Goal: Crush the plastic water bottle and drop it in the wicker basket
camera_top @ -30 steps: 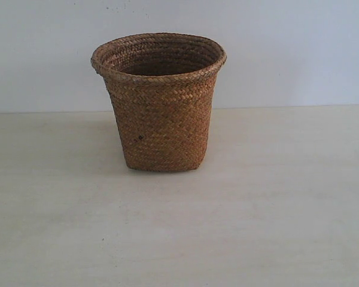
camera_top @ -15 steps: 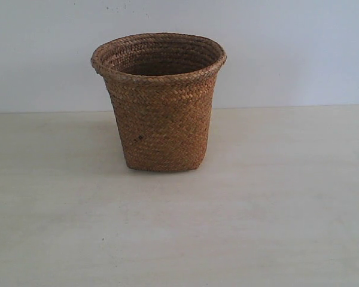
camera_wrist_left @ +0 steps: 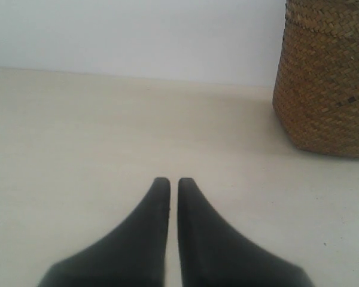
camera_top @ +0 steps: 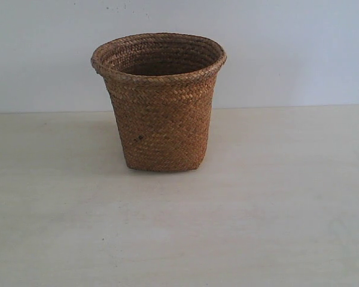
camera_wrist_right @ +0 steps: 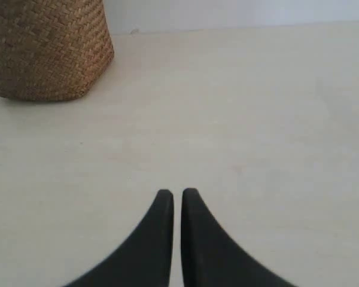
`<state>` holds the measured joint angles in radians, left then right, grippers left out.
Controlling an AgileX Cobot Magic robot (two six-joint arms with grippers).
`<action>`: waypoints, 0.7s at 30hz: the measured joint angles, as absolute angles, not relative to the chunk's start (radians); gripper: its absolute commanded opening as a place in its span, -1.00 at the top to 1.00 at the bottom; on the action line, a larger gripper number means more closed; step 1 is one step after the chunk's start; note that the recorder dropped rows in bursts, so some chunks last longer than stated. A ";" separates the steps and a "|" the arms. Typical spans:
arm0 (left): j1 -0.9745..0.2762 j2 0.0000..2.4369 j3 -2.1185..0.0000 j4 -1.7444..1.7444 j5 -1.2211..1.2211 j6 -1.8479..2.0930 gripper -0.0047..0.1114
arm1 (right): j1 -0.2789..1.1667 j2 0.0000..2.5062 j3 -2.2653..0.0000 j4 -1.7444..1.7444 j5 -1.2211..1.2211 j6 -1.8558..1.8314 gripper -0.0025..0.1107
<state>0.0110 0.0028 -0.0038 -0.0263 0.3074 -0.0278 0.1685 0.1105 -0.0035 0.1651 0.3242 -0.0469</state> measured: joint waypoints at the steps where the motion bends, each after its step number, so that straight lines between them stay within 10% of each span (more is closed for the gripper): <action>1: 0.011 0.003 -0.004 -0.026 0.307 -0.028 0.85 | 0.169 0.111 -0.003 0.088 0.323 0.048 0.94; 21: 0.011 0.003 -0.004 -0.026 0.307 -0.028 0.85 | 0.143 0.006 -0.003 -0.093 0.343 0.141 0.94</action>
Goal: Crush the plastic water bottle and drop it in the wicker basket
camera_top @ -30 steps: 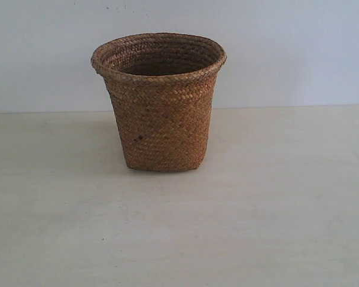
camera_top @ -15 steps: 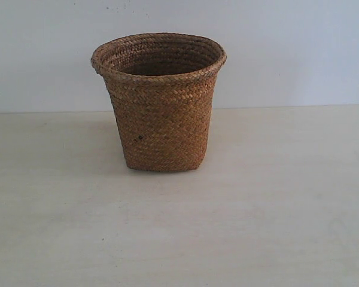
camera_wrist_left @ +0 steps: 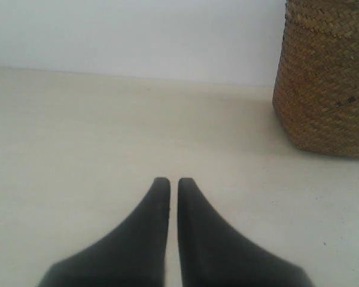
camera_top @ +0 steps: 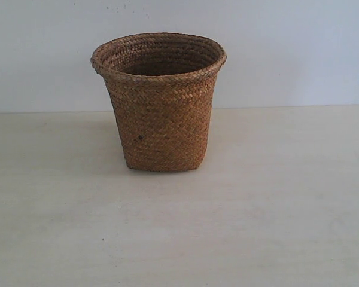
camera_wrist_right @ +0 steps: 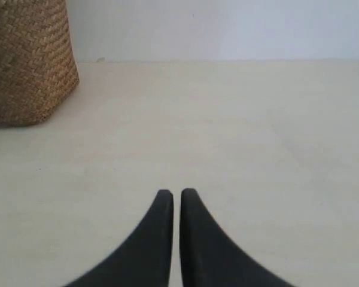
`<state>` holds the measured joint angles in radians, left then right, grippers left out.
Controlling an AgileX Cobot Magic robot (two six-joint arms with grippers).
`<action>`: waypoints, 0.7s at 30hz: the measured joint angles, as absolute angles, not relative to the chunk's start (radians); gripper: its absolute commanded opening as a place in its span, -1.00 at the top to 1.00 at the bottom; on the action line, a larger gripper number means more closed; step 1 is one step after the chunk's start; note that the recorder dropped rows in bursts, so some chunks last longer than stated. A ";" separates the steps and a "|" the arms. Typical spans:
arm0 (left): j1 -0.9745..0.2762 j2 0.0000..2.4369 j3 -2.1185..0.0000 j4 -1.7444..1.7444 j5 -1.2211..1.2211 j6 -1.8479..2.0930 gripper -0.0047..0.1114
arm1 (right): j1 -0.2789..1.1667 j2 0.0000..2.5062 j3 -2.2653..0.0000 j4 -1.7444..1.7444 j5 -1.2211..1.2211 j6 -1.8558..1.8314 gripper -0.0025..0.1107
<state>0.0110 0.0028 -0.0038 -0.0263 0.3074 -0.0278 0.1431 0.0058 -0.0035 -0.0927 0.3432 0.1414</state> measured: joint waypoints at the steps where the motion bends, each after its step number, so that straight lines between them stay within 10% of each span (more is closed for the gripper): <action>1: 0.011 0.003 -0.004 -0.026 0.307 -0.028 0.85 | 0.135 0.006 -0.003 -0.093 0.345 0.141 0.94; 21: 0.011 0.003 -0.004 -0.026 0.307 -0.028 0.85 | 0.102 0.005 -0.003 -0.095 0.345 0.141 0.94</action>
